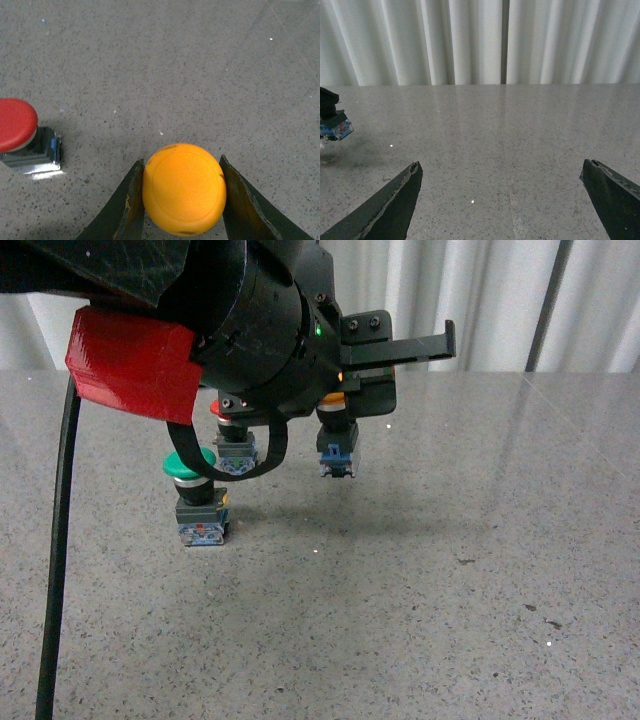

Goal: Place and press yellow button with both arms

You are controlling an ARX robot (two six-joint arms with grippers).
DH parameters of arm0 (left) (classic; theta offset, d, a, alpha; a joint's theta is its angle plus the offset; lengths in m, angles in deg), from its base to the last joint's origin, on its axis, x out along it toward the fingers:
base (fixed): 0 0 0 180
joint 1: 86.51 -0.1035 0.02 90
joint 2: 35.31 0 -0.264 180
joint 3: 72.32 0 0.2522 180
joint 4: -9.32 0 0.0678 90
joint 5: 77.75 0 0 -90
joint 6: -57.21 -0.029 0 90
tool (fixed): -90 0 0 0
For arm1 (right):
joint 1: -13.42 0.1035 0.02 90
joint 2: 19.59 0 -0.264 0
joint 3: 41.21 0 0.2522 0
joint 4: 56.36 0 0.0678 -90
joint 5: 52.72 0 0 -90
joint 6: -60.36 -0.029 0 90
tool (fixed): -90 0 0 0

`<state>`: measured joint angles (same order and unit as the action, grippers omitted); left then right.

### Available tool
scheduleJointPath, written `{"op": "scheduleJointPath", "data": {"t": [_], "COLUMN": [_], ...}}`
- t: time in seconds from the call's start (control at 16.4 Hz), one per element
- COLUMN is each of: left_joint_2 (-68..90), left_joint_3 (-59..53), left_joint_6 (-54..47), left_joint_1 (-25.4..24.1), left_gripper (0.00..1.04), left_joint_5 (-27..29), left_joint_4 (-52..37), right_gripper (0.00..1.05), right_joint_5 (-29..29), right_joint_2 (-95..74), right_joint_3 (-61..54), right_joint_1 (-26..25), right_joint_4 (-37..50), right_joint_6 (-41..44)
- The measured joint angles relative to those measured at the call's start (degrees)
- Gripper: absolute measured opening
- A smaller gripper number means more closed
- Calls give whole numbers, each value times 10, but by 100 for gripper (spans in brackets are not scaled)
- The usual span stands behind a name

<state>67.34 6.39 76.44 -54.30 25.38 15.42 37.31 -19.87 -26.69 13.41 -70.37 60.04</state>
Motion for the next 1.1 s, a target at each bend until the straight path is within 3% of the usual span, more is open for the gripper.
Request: {"op": "scheduleJointPath", "data": {"t": [0.98,1.04,1.1], "left_joint_2": [47,47,47], "left_joint_3": [8,8,8], "left_joint_6": [15,16,16], "left_joint_1": [-1,-1,-1], "left_gripper": [34,37,49], "left_joint_5": [-45,-46,-47], "left_joint_4": [12,10,6], "right_gripper": [98,98,98], "right_joint_5": [0,0,0], "right_joint_2": [0,0,0], "right_joint_3": [0,0,0], "right_joint_1": [0,0,0], "right_joint_4": [0,0,0], "right_joint_6": [0,0,0]}}
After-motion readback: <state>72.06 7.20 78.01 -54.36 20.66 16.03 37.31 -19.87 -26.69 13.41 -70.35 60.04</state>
